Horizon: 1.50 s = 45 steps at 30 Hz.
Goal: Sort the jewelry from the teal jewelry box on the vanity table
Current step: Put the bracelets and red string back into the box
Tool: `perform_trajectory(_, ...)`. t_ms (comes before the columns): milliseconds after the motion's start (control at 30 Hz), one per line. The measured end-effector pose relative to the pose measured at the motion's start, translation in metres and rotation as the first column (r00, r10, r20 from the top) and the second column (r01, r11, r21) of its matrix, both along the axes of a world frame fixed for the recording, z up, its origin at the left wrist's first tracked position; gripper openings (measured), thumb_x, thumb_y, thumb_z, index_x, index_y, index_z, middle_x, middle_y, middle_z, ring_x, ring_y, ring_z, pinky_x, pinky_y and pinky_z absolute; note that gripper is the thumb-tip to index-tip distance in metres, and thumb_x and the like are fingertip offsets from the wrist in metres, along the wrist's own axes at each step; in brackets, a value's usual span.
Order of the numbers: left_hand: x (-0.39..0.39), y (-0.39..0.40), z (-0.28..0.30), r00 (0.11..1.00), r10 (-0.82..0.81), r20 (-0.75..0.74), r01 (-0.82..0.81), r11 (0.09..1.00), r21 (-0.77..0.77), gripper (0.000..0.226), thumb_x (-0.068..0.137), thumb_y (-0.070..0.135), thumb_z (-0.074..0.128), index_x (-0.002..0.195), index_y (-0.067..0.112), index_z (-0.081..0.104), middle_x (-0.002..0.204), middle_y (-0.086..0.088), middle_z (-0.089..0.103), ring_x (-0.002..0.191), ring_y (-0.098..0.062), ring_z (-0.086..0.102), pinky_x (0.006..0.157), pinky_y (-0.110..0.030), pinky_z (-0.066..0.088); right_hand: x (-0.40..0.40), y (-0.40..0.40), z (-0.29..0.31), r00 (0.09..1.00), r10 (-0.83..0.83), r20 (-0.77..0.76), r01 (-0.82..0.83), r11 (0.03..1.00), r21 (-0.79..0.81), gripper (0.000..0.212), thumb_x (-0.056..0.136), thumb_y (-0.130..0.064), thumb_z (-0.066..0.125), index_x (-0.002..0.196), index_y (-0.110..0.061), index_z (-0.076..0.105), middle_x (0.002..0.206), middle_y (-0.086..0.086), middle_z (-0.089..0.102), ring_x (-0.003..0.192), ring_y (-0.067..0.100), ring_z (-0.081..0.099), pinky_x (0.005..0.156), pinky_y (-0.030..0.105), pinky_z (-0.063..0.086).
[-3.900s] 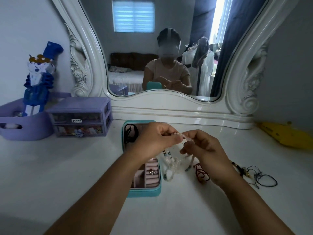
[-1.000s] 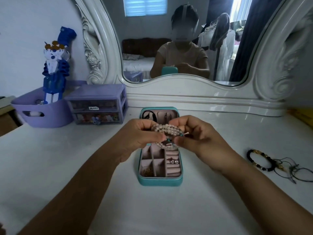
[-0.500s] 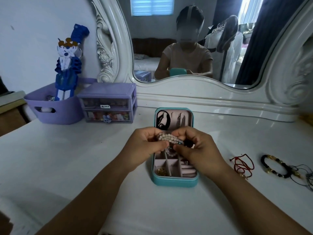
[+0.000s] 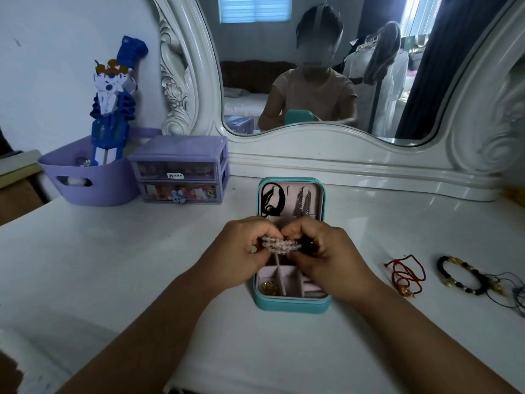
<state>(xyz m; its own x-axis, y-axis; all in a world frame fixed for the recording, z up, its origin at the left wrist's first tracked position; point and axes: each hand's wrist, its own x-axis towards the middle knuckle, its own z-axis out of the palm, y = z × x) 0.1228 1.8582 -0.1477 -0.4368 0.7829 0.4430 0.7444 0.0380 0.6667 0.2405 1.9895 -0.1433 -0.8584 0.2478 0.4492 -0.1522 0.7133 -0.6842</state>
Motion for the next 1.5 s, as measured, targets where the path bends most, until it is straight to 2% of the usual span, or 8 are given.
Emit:
perform_trajectory(133,0.003,0.002,0.003,0.993,0.007,0.122,-0.008,1.0,0.009,0.046,0.068,-0.013,0.064,0.09,0.028,0.059,0.093,0.001,0.068,0.081,-0.001,0.063,0.071,-0.012,0.048,0.005,0.003,0.004,0.999,0.01,0.039,-0.011,1.0,0.006,0.043,0.067,0.002,0.071,0.091,-0.03,0.055,0.088,-0.014,0.055,0.079,0.003,0.054,0.069,0.013,0.044)
perform_trajectory(333,0.005,0.007,0.007,0.98,0.053,0.192,-0.049,0.998,-0.027,0.037,0.068,-0.01,0.064,0.075,0.022,0.048,0.073,-0.015,0.059,0.061,-0.016,0.053,0.056,-0.03,0.042,0.005,0.008,0.004,1.0,-0.027,0.015,0.024,0.986,0.163,0.017,0.063,-0.012,0.074,0.071,-0.014,0.059,0.073,-0.004,0.056,0.074,0.012,0.05,0.064,0.021,0.041)
perform_trajectory(533,0.001,0.007,0.008,0.978,-0.024,0.208,0.03,0.999,-0.029,0.032,0.069,-0.014,0.069,0.073,0.018,0.064,0.077,-0.015,0.069,0.068,-0.018,0.065,0.066,-0.027,0.054,0.007,0.008,0.0,0.997,-0.017,0.07,0.013,0.999,0.051,0.01,0.073,-0.005,0.072,0.071,-0.014,0.068,0.065,-0.002,0.066,0.062,0.008,0.058,0.059,0.021,0.046)
perform_trajectory(767,-0.001,-0.002,0.014,0.984,-0.143,0.105,0.156,0.979,-0.128,0.027,0.069,-0.009,0.07,0.093,0.006,0.07,0.093,-0.004,0.063,0.085,-0.01,0.066,0.078,-0.015,0.053,0.011,0.009,0.008,0.991,-0.011,0.135,0.021,0.997,-0.076,0.022,0.072,0.006,0.065,0.077,-0.014,0.06,0.068,-0.002,0.061,0.058,0.004,0.054,0.058,0.018,0.046)
perform_trajectory(933,0.009,-0.004,0.022,0.99,-0.128,-0.06,0.101,0.939,-0.329,0.056,0.058,0.035,0.083,0.106,0.016,0.065,0.101,0.004,0.059,0.09,-0.007,0.061,0.08,-0.018,0.052,0.007,0.006,0.006,0.99,-0.074,0.116,0.088,0.989,-0.12,0.024,0.066,0.006,0.067,0.064,-0.016,0.058,0.059,-0.007,0.056,0.052,0.001,0.049,0.053,0.017,0.042)
perform_trajectory(1133,0.014,0.005,0.016,0.971,-0.071,-0.228,0.018,0.973,-0.228,0.033,0.069,0.035,0.064,0.094,0.014,0.071,0.086,0.007,0.056,0.079,-0.008,0.058,0.074,-0.025,0.05,0.007,0.007,0.005,0.991,-0.053,0.121,0.074,0.982,-0.176,0.015,0.068,0.005,0.07,0.065,-0.008,0.063,0.062,-0.001,0.062,0.056,0.005,0.052,0.057,0.025,0.046)
perform_trajectory(1233,0.007,0.005,0.01,0.985,-0.066,-0.162,0.022,0.965,-0.26,0.039,0.072,0.038,0.06,0.099,0.013,0.072,0.086,0.012,0.045,0.083,-0.002,0.051,0.077,-0.017,0.042,0.009,0.01,0.005,0.989,-0.009,0.145,0.042,0.972,-0.23,0.012,0.072,0.004,0.069,0.07,-0.008,0.07,0.067,0.002,0.067,0.061,0.006,0.058,0.064,0.024,0.05)
perform_trajectory(1500,0.005,0.006,0.009,0.993,0.015,0.119,0.024,0.948,-0.317,0.02,0.072,0.03,0.069,0.092,0.027,0.072,0.085,0.0,0.076,0.082,-0.016,0.07,0.078,-0.044,0.055,0.008,0.011,0.005,0.979,-0.058,0.194,0.102,0.97,-0.222,0.021,0.074,-0.003,0.072,0.092,-0.012,0.069,0.073,0.005,0.066,0.065,0.011,0.059,0.069,0.029,0.053)
